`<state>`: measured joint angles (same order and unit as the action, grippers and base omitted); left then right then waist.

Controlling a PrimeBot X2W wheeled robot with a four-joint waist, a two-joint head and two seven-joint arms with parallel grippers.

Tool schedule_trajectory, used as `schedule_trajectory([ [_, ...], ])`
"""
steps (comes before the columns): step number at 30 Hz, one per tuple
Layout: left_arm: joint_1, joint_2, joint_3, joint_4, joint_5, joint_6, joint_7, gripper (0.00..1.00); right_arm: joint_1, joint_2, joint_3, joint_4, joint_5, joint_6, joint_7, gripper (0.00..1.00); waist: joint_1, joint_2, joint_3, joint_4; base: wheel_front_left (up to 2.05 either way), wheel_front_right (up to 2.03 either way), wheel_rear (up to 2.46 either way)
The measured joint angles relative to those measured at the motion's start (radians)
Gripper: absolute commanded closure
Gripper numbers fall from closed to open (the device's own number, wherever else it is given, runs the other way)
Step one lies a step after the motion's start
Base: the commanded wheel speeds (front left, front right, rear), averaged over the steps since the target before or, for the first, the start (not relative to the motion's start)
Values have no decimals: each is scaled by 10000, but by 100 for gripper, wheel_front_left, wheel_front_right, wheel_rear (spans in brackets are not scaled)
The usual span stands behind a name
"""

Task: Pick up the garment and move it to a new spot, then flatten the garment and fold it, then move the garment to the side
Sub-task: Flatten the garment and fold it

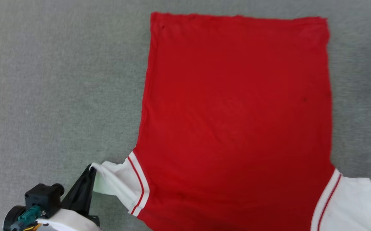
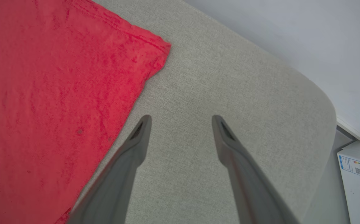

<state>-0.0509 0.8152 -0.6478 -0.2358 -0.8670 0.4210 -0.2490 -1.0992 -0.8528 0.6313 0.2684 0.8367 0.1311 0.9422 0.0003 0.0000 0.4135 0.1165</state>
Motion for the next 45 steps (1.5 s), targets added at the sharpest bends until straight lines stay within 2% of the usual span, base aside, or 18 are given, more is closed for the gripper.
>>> schedule_trajectory([
  [4, -474, -240, -153, -81, 290, -42, 31, 100, -1115, 516, 71, 957, -127, -2, 1246, 0, 0, 0, 637, 458, 0, 0, 0],
  [7, -712, -430, -234, -130, 458, -42, 29, 100, -1586, 792, 31, 1461, -378, 0, 1653, 0, 0, 0, 1112, 770, 0, 0, 0],
  [14, -1233, -840, -368, -138, 752, -130, -6, 100, -1777, 1415, -422, 2512, -631, 0, 1490, 0, 0, 0, 2101, 1349, 0, 0, 0],
  [19, -1412, -993, -426, -50, 872, -151, -10, 100, -1565, 1369, -357, 2529, -633, -2, 1358, 0, -2, 0, 2341, 1558, 0, 0, 0],
  [20, -1414, -995, -422, -29, 886, -148, -10, 100, -1523, 1361, -339, 2525, -629, -4, 1302, 7, -1, 0, 2309, 1555, 0, 0, 0],
  [21, -1419, -997, -420, -12, 886, -144, -12, 100, -1476, 1356, -336, 2531, -606, -4, 1208, 96, -2, 0, 2267, 1545, 0, 0, 0],
  [22, -1419, -995, -420, 6, 888, -127, -13, 100, -1434, 1350, -311, 2523, -602, -4, 1141, 100, -1, 0, 2219, 1532, 0, 0, 0],
  [28, -1282, -1009, -355, 180, 794, -75, -19, 100, -1141, 1582, -272, 2625, -368, -2, 190, 100, -1, 0, 1686, 1367, 0, 0, 0],
  [32, -943, -993, -213, 336, 616, -58, -52, 100, -984, 1394, 138, 1992, -48, 0, -460, 100, -1, 0, 1096, 1153, 0, 0, 0],
  [38, -271, -869, -13, 316, 430, 144, -82, 100, -17, 96, 928, 359, 771, 0, -1137, 100, -2, 0, 179, 651, 0, 0, 0],
  [45, 551, -596, 324, 161, 270, 385, -96, 100, 1899, -1889, 1344, -1404, 1603, 0, -2025, 100, -3, 0, -690, -148, 0, 0, 0],
])
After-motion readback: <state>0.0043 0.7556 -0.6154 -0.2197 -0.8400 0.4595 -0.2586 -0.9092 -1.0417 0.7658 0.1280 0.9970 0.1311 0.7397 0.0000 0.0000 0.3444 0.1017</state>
